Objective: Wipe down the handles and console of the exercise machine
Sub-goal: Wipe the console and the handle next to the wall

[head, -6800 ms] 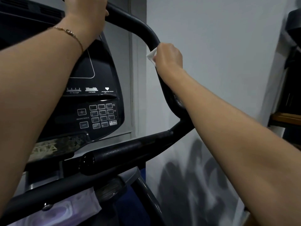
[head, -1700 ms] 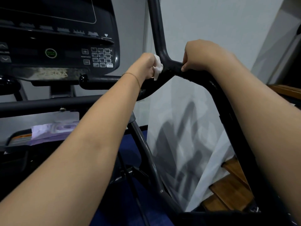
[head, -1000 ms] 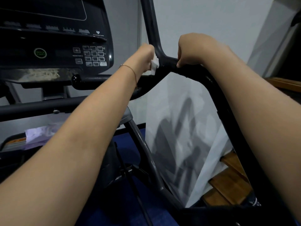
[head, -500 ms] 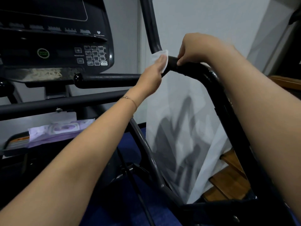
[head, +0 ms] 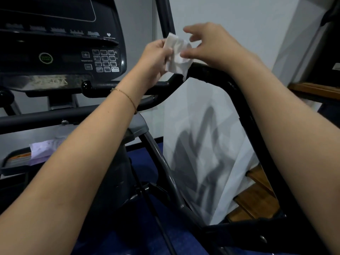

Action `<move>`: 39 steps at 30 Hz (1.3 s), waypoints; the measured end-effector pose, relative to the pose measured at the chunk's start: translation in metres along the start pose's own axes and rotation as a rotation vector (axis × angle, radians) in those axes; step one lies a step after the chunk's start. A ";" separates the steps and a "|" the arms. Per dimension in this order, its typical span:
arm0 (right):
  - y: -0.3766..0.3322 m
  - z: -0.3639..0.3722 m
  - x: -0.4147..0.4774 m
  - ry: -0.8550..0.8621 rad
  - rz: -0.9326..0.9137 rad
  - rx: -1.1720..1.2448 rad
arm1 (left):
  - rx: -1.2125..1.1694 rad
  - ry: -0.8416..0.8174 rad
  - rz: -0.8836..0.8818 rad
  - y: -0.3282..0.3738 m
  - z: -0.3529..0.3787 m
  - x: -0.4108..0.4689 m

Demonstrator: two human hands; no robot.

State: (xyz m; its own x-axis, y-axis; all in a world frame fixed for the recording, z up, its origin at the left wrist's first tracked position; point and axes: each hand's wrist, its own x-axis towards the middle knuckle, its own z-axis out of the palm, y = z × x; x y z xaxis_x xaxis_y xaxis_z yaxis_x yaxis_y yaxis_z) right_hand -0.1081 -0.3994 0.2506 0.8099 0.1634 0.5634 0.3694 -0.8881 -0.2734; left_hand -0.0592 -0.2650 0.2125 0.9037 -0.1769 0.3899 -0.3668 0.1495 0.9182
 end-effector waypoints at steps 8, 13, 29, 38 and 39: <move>0.004 -0.005 0.004 0.138 0.047 -0.084 | 0.010 -0.018 0.018 0.001 0.005 0.004; 0.018 -0.013 0.000 0.241 0.074 -0.257 | 0.793 -0.097 0.159 -0.029 0.000 0.011; 0.022 -0.017 -0.012 -0.269 0.085 -0.403 | 1.200 -0.074 0.406 -0.050 0.006 0.008; 0.016 0.004 -0.017 -0.138 0.062 -0.626 | 1.215 -0.061 0.394 -0.072 0.011 0.003; 0.015 0.005 -0.020 -0.137 0.048 -0.663 | 1.224 -0.059 0.401 -0.074 0.012 0.004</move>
State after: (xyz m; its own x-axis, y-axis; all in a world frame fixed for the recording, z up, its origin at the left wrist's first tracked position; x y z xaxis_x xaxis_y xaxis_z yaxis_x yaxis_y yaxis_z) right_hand -0.1163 -0.4140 0.2316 0.8848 0.1312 0.4472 0.0094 -0.9644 0.2644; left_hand -0.0312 -0.2881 0.1464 0.6841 -0.3742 0.6260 -0.5999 -0.7769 0.1912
